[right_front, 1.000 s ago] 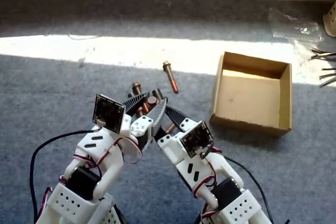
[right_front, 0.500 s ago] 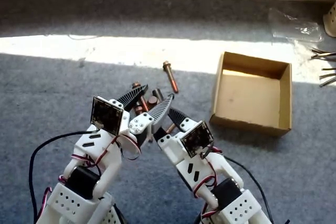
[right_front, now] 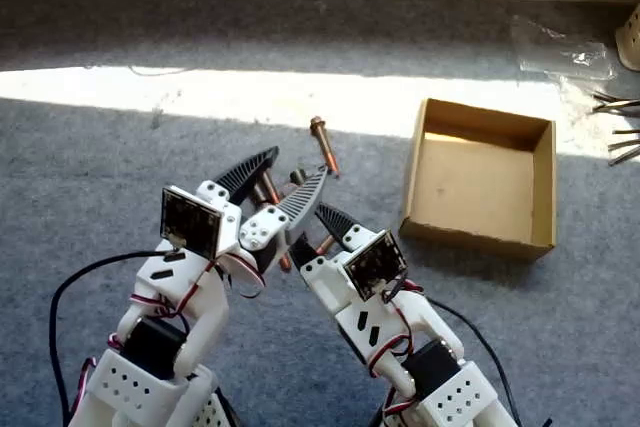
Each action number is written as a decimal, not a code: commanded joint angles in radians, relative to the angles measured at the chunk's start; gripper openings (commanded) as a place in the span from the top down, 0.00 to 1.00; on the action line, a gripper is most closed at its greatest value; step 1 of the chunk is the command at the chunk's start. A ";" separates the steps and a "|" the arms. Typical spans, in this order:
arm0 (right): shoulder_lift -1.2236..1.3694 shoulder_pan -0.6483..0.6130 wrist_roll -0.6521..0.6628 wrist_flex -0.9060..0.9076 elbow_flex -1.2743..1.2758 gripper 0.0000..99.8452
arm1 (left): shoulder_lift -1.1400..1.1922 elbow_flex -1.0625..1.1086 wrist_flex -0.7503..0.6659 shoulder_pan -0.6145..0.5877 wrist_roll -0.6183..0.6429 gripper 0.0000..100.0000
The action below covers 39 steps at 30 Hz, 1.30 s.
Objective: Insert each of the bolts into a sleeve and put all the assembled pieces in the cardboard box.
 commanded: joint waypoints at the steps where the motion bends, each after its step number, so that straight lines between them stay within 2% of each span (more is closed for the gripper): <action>1: -0.015 0.001 0.009 0.001 0.127 1.00 | -0.015 -0.108 -0.021 -0.090 -0.003 0.78; 5: -0.015 0.005 0.009 0.001 0.127 1.00 | -0.015 -0.142 -0.020 -0.173 -0.002 0.78; 10: -0.015 0.093 0.009 -0.002 0.125 1.00 | -0.016 -0.147 0.005 -0.219 -0.003 0.78; 15: -0.015 0.136 0.009 -0.002 0.125 1.00 | -0.068 -0.197 0.229 -0.280 -0.008 0.78; 21: -0.015 0.154 0.011 0.004 0.124 1.00 | -0.325 -0.209 0.471 -0.298 -0.009 0.78; 27: -0.013 0.300 0.011 0.005 0.114 1.00 | -0.282 -0.205 0.502 -0.300 -0.009 0.80; 30: -0.007 0.348 0.011 0.128 0.038 1.00 | -0.277 -0.203 0.506 -0.303 -0.009 0.90; 33: -0.007 0.357 0.011 0.314 -0.087 1.00 | -0.278 -0.203 0.517 -0.363 -0.009 1.00; 39: -0.007 0.418 0.009 0.446 -0.242 1.00 | -0.278 -0.202 0.624 -0.492 -0.005 1.00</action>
